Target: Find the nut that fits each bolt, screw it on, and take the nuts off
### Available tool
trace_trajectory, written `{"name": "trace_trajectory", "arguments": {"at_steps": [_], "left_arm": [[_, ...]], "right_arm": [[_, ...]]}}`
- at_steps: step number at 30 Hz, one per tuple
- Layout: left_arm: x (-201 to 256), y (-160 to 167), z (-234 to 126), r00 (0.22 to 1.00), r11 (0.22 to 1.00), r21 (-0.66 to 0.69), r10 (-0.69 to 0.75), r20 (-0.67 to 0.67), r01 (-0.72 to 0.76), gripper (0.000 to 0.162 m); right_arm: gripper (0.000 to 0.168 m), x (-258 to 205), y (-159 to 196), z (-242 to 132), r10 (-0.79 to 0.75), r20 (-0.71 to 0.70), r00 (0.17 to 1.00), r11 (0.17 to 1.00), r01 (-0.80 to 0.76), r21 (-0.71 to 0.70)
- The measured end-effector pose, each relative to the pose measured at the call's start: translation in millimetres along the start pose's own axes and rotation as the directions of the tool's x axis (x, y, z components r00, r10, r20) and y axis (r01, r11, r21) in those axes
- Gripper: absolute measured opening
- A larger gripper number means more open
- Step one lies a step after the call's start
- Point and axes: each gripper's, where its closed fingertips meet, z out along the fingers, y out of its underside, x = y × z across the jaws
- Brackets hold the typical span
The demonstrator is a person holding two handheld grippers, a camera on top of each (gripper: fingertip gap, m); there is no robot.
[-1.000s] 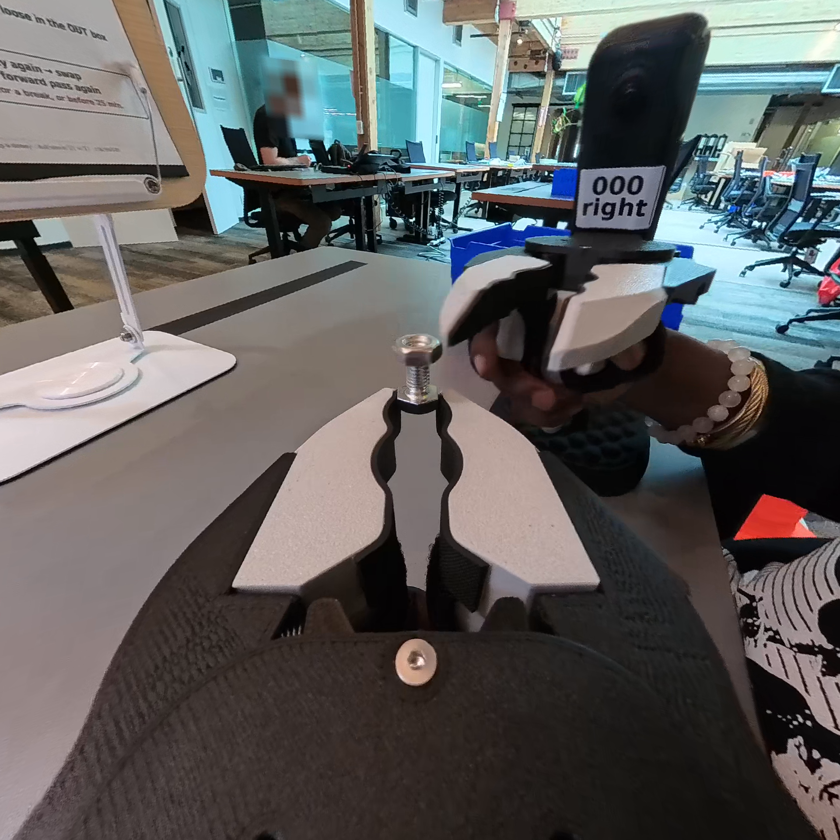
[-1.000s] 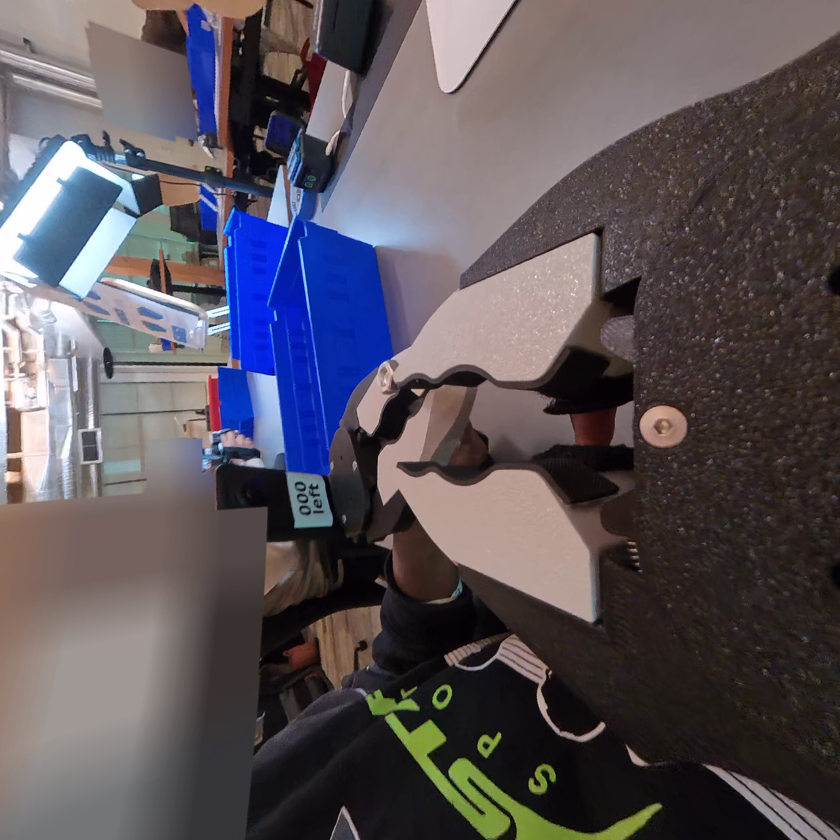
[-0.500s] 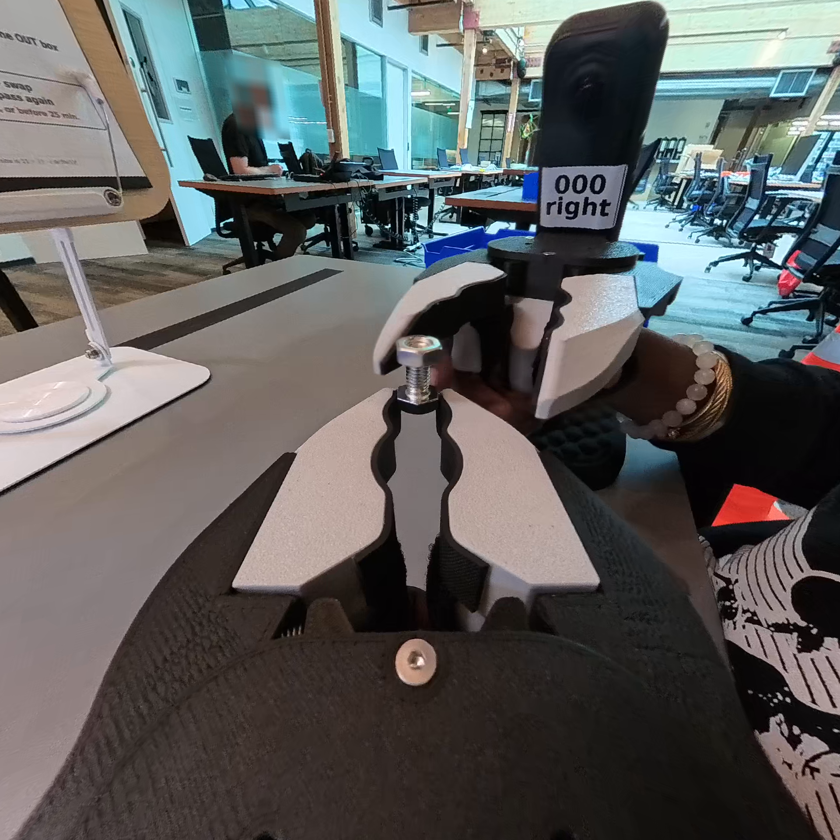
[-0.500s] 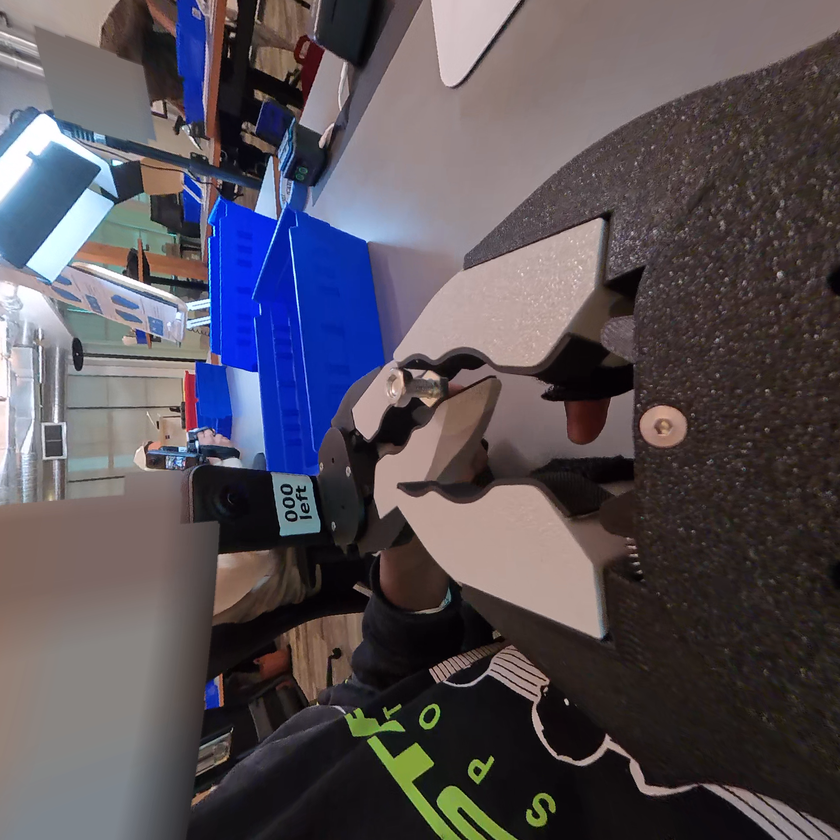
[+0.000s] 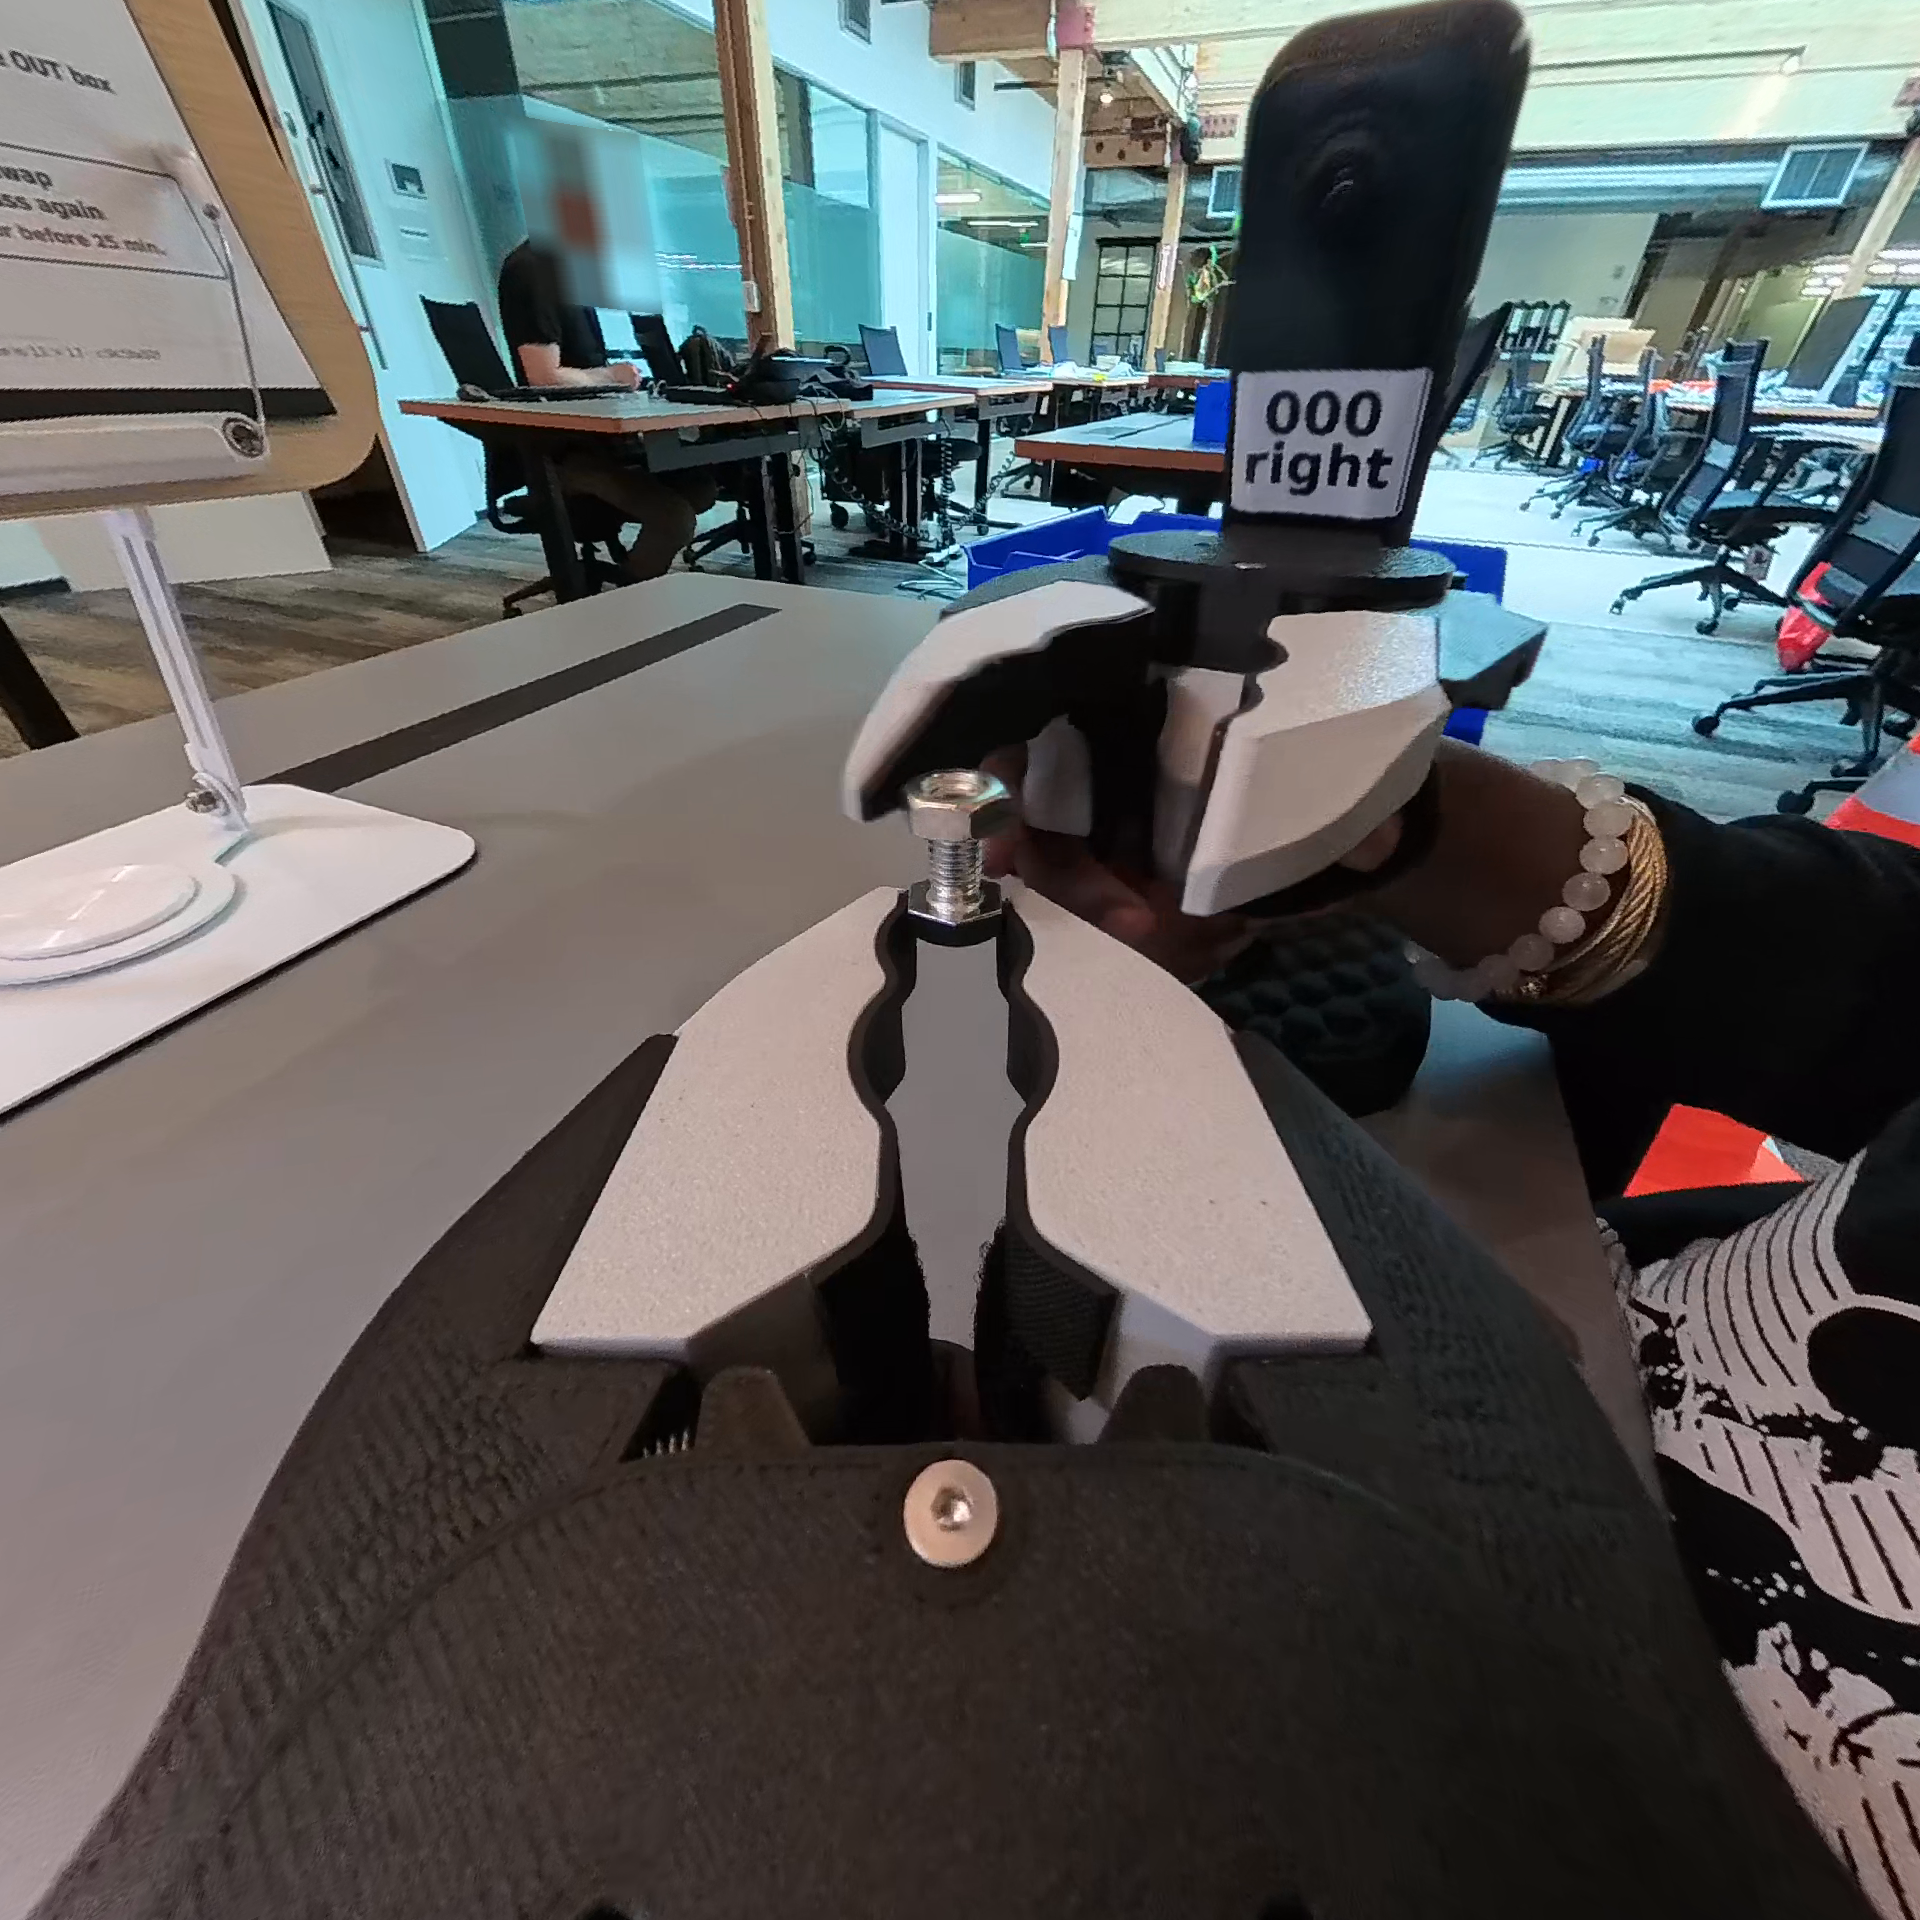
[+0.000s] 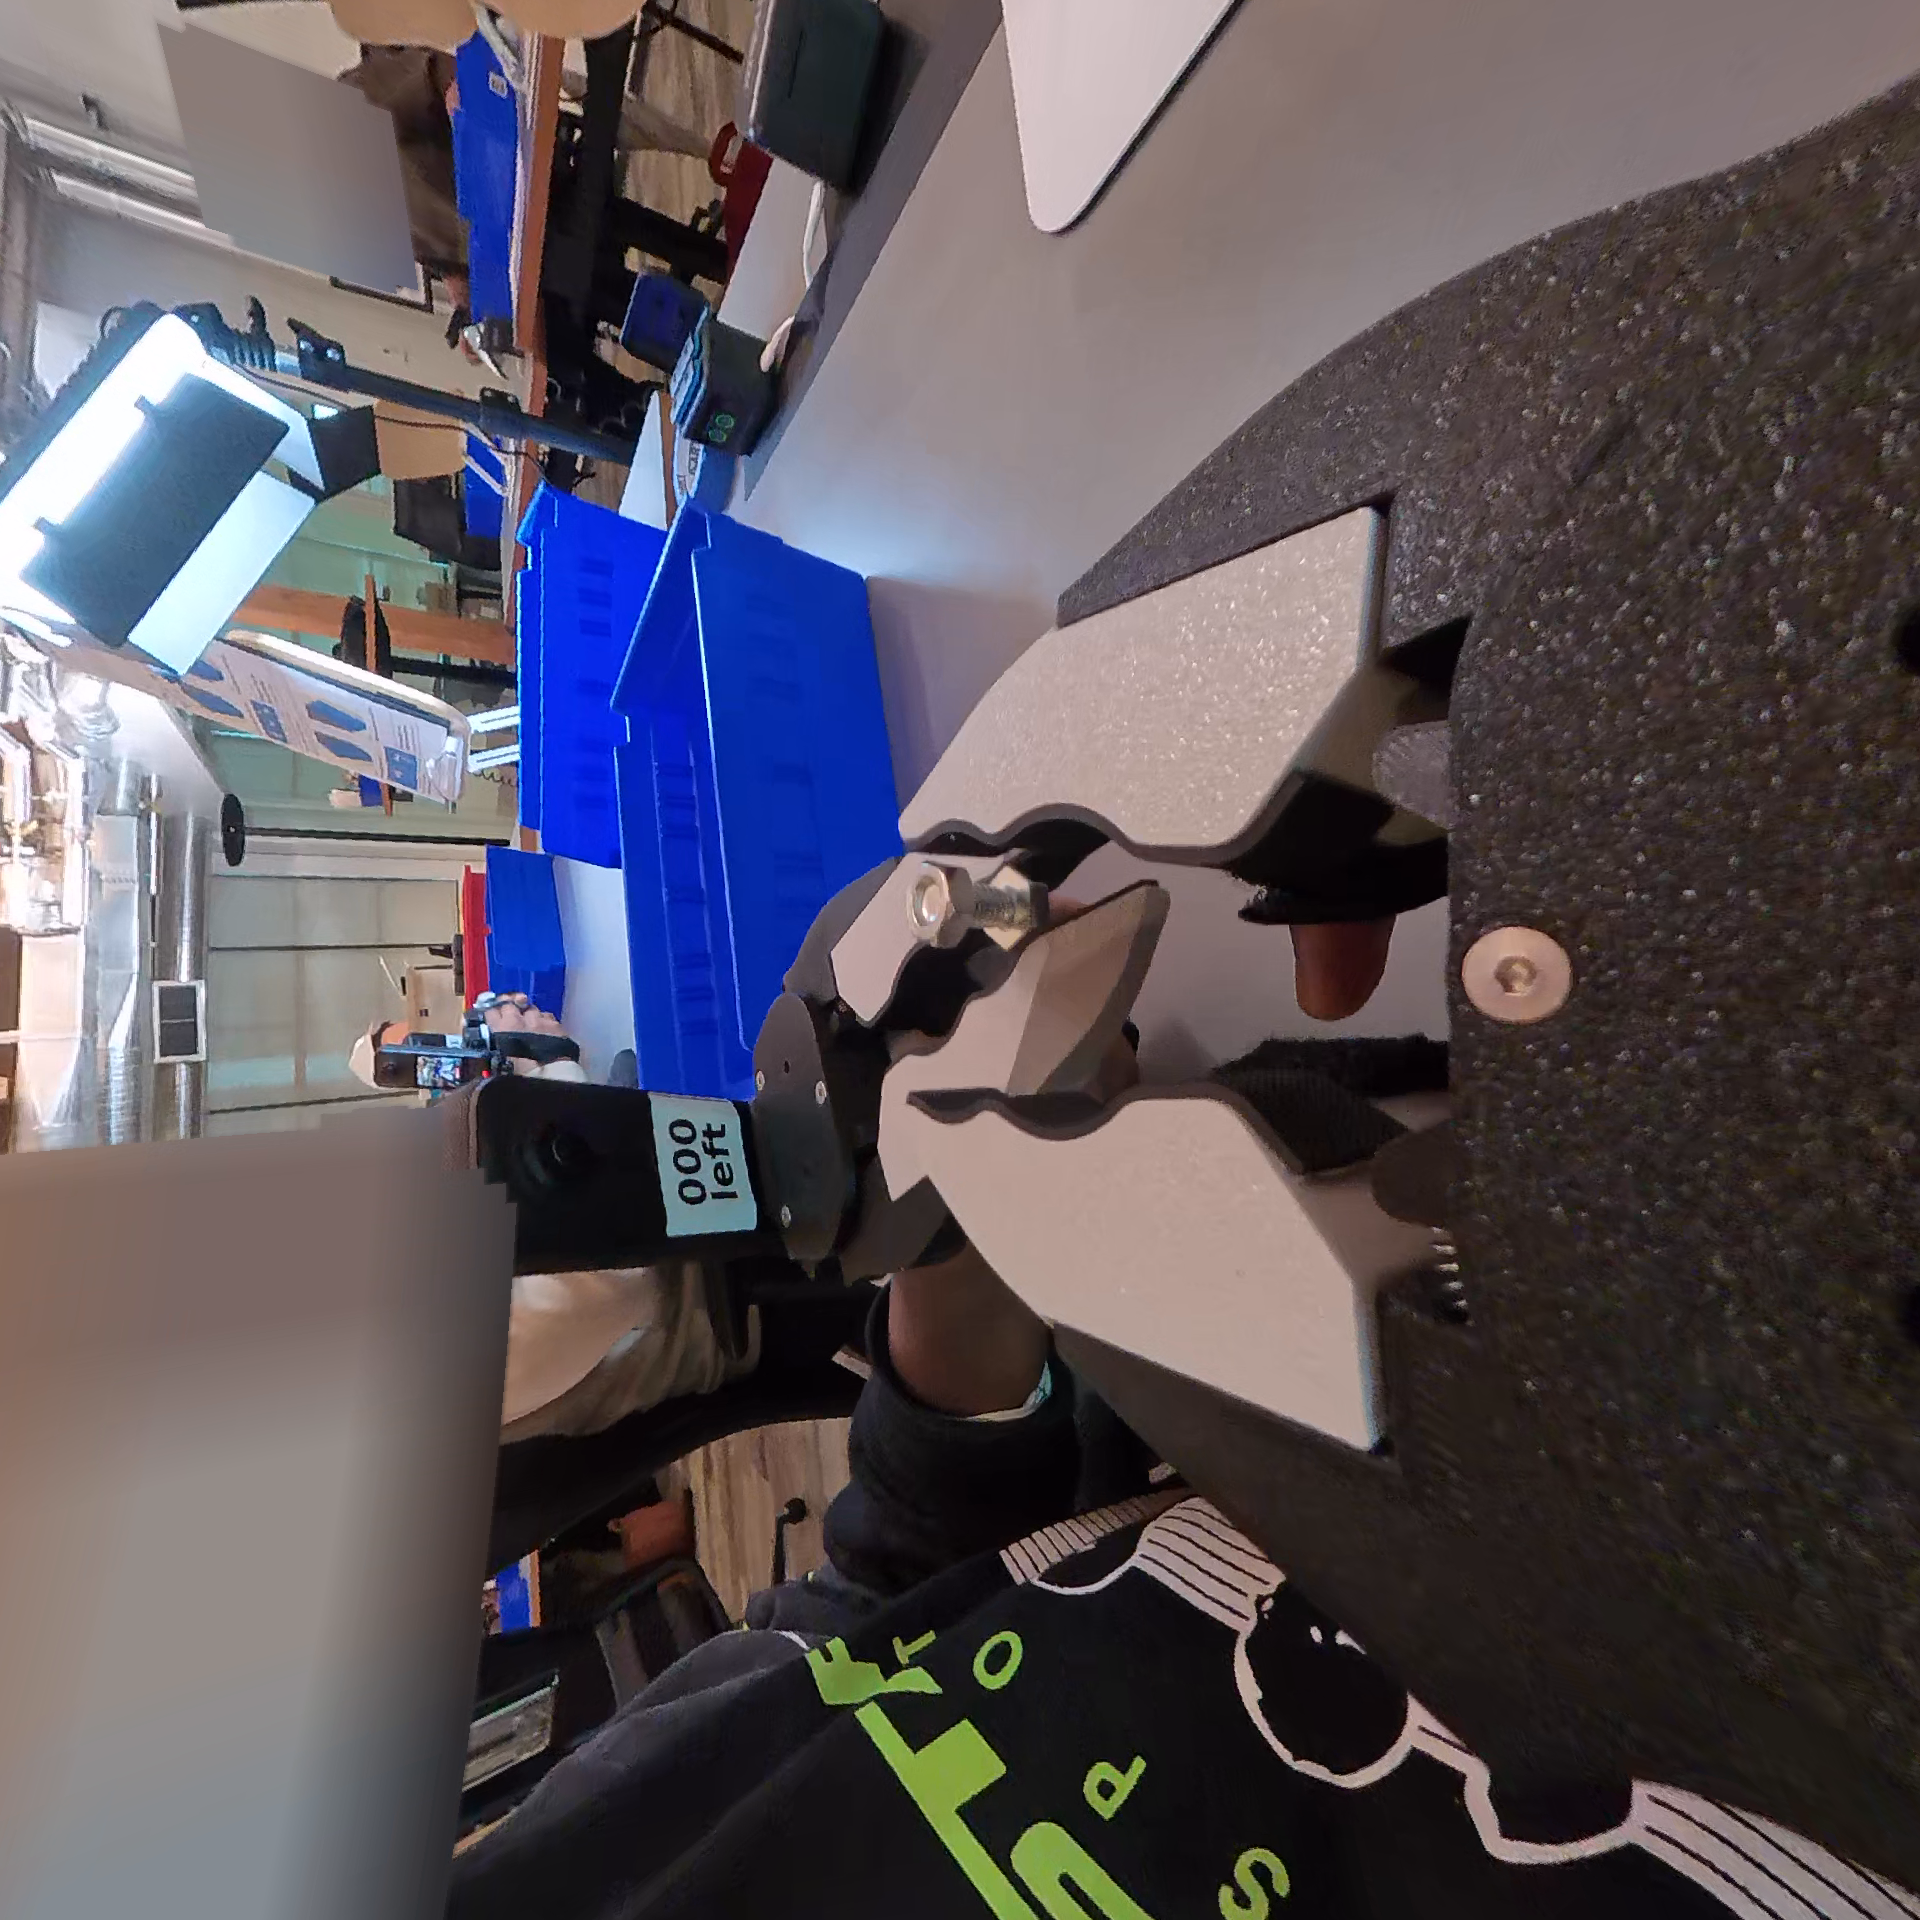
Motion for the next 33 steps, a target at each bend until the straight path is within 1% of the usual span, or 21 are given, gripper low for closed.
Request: {"name": "trace_trajectory", "arguments": {"at_steps": [3, 4, 5, 6, 7, 9, 10, 14, 16, 21, 23, 24, 25, 26, 28, 30, 31, 33], "left_arm": [[-1.4, -1.1, -0.8, 1.0, 1.0, 0.005, 0.0, 0.009, 0.0, 0.015], [-3.1, -1.4, -1.2, 1.0, 1.0, 0.007, -0.001, 0.019, 0.001, 0.015], [-5.0, -1.9, -1.9, 1.0, 1.0, 0.009, -0.009, 0.026, 0.008, 0.015], [-6.1, -2.1, -2.4, 0.999, 1.0, 0.011, -0.018, 0.026, 0.018, 0.015], [-6.1, -2.8, -2.8, 0.999, 1.0, 0.016, -0.027, 0.022, 0.026, 0.015], [-4.9, -3.6, -2.9, 1.0, 1.0, 0.019, -0.021, 0.017, 0.021, 0.015], [-4.1, -2.9, -2.4, 1.0, 1.0, 0.014, -0.014, 0.016, 0.013, 0.015], [-0.4, -1.7, -1.1, 1.0, 1.0, 0.008, 0.0, 0.001, 0.0, 0.015], [0.5, -1.2, -0.7, 1.0, 1.0, 0.005, 0.001, -0.004, -0.001, 0.015], [-0.9, -1.7, -1.2, 1.0, 1.0, 0.007, 0.002, 0.004, -0.002, 0.015], [-2.7, -2.5, -1.9, 1.0, 1.0, 0.011, 0.001, 0.014, -0.001, 0.015], [-3.8, -2.7, -2.3, 1.0, 1.0, 0.012, -0.005, 0.017, 0.005, 0.015], [-4.4, -2.5, -2.5, 1.0, 1.0, 0.011, -0.01, 0.018, 0.009, 0.015], [-4.2, -2.8, -2.6, 1.0, 1.0, 0.013, -0.012, 0.016, 0.012, 0.015], [-2.9, -3.2, -2.3, 1.0, 1.0, 0.014, -0.004, 0.012, 0.004, 0.015], [-1.5, -2.2, -1.5, 1.0, 1.0, 0.009, 0.001, 0.007, -0.001, 0.015], [-1.1, -1.8, -1.2, 1.0, 1.0, 0.007, 0.002, 0.005, -0.002, 0.015], [-0.6, -1.2, -0.9, 1.0, 1.0, 0.005, 0.004, 0.003, -0.004, 0.015]], "right_arm": [[0.038, 2.0, -0.5, -5.7, 0.007, -0.015, 1.0, 1.0, -0.007, -0.011], [0.033, 2.1, -1.3, -9.5, 0.006, -0.014, 1.0, 1.0, -0.006, -0.007], [0.022, -0.1, -3.4, -13.4, 0.003, 0.002, 1.0, 1.0, -0.003, 0.006], [0.015, -2.9, -6.5, -16.7, 0.005, 0.019, 1.0, 1.0, -0.005, 0.028], [0.012, -3.1, -8.7, -18.9, 0.01, 0.02, 1.0, 0.999, -0.011, 0.044], [0.014, 1.3, -9.0, -19.7, 0.011, -0.004, 1.0, 0.999, -0.01, 0.048], [0.017, 3.8, -8.1, -18.3, 0.007, -0.018, 1.0, 0.999, -0.006, 0.046], [0.038, 5.2, -5.2, -7.0, 0.006, -0.021, 1.0, 0.999, -0.005, 0.033], [0.043, 2.8, -2.7, -1.6, -0.001, -0.007, 1.0, 1.0, 0.001, 0.016], [0.041, 0.0, -0.4, -2.8, -0.019, -0.005, 1.0, 1.0, 0.019, -0.018], [0.031, 0.9, -1.5, -10.4, -0.016, -0.008, 1.0, 1.0, 0.016, -0.015], [0.017, -1.4, -2.5, -14.2, -0.013, 0.011, 1.0, 1.0, 0.013, -0.006], [0.012, -3.6, -3.5, -17.1, -0.005, 0.028, 1.0, 1.0, 0.005, 0.004], [0.01, -3.3, -3.5, -18.7, 0.002, 0.029, 1.0, 1.0, -0.002, 0.006], [0.013, 1.7, -2.6, -18.7, -0.005, -0.002, 1.0, 1.0, 0.005, 0.006], [0.023, 7.5, -4.4, -15.5, -0.016, -0.039, 0.999, 0.999, 0.017, 0.027], [0.03, 7.8, -5.4, -13.0, -0.017, -0.039, 0.999, 0.999, 0.018, 0.036], [0.036, 7.4, -4.6, -7.2, -0.015, -0.03, 0.999, 0.999, 0.016, 0.033]]}}
